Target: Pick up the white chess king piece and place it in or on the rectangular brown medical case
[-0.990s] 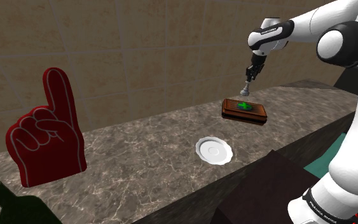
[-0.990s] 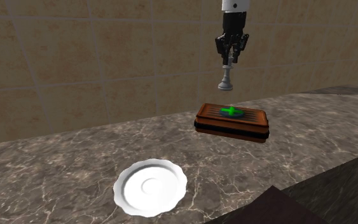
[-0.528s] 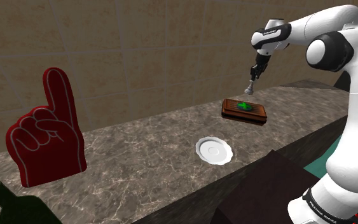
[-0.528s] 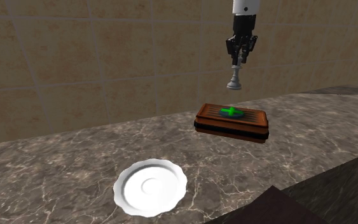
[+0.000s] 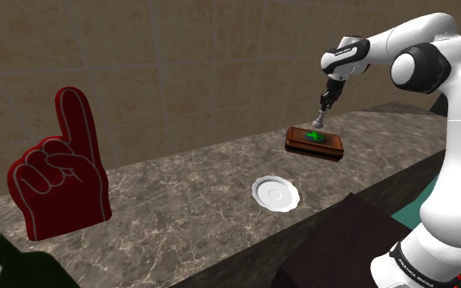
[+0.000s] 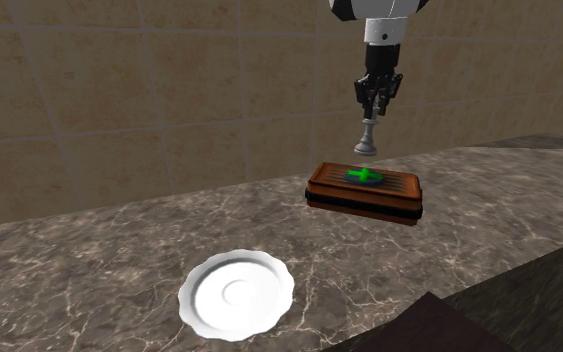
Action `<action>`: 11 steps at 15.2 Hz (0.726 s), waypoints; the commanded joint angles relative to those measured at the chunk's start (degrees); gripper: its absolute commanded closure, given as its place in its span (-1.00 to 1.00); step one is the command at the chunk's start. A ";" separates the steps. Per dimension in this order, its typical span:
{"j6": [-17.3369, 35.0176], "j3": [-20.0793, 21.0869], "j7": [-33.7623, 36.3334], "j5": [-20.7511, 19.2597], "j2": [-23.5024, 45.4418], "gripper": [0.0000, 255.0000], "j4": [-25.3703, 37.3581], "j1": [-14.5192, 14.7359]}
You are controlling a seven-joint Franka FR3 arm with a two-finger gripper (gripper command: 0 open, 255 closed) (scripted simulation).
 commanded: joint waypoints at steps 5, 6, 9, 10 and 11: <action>3.72 0.35 -0.15 0.54 1.67 1.00 -2.07 -0.05; 4.34 0.42 -0.19 0.64 1.97 1.00 -2.39 -0.07; 6.22 0.63 -0.34 0.96 2.96 1.00 -3.31 -0.17; 6.22 0.63 -0.34 0.96 2.95 1.00 -3.32 -0.16; 6.22 0.63 -0.34 0.96 2.95 1.00 -3.31 -0.17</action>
